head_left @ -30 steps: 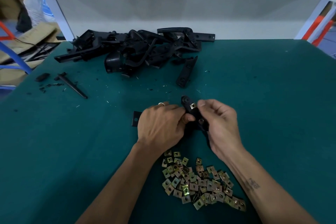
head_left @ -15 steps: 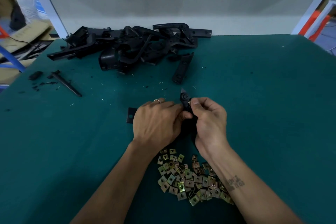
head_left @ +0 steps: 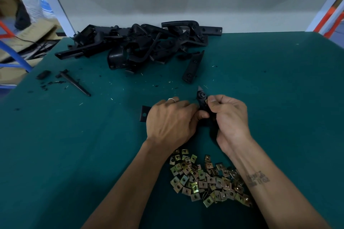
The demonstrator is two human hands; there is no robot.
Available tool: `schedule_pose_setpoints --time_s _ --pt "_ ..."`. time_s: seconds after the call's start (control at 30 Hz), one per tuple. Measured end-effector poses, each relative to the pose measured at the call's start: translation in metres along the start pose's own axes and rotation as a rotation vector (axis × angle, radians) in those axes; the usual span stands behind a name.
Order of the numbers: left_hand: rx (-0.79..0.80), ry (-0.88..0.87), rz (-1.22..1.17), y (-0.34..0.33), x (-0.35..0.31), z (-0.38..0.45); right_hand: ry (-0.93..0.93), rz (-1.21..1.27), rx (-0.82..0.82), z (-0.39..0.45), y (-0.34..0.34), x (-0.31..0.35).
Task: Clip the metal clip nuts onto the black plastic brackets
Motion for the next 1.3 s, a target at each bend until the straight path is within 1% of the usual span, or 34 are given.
schedule_pose_setpoints --time_s 0.07,0.1,0.2,0.23,0.27,0.37,0.43,0.47,0.63,0.77,0.9,1.07,1.3 --pt "-0.002 -0.002 -0.009 0.000 -0.003 0.002 -0.014 -0.067 0.010 0.003 0.001 0.001" --pt "-0.010 -0.004 -0.018 0.001 -0.002 0.000 -0.017 -0.086 -0.021 0.006 0.002 0.007" --pt "-0.055 0.012 -0.045 0.005 0.010 -0.012 0.070 0.011 -0.239 0.022 0.029 0.035" --pt "-0.061 0.028 -0.048 0.007 0.013 -0.016 0.109 0.022 -0.255 0.023 0.042 0.043" --pt "-0.063 0.040 -0.040 0.008 0.015 -0.017 0.122 0.013 -0.222 0.021 0.050 0.047" --pt "-0.017 0.037 -0.050 0.004 0.004 -0.006 0.066 -0.051 -0.017 0.006 0.036 0.031" --pt "0.013 0.023 -0.051 0.001 -0.002 -0.002 0.042 -0.010 0.073 -0.003 0.017 0.019" --pt "0.022 0.024 -0.037 0.000 -0.002 -0.001 0.040 0.017 0.088 -0.004 0.010 0.016" --pt "0.005 0.020 -0.033 0.000 0.001 -0.003 0.065 0.025 0.104 -0.005 0.010 0.014" --pt "-0.016 0.043 -0.083 0.002 0.003 -0.003 0.114 -0.087 0.105 -0.001 0.012 0.014" --pt "-0.028 0.059 -0.110 0.002 0.004 -0.003 0.101 -0.064 0.158 -0.002 0.015 0.012" --pt "-0.025 0.060 -0.150 0.002 0.004 -0.004 0.143 -0.066 0.142 0.001 0.016 0.011" --pt "-0.009 0.063 -0.143 0.000 0.005 -0.003 0.227 -0.066 0.157 0.000 0.012 0.005"
Point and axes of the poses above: each hand's wrist, its own z-axis towards the middle knuckle, its own y-axis out of the back of the hand, x = y × z, the point moved 1 cm from there along z, towards the middle knuckle, and after that the axes turned 4 degrees about x, right-handed, at the moved point
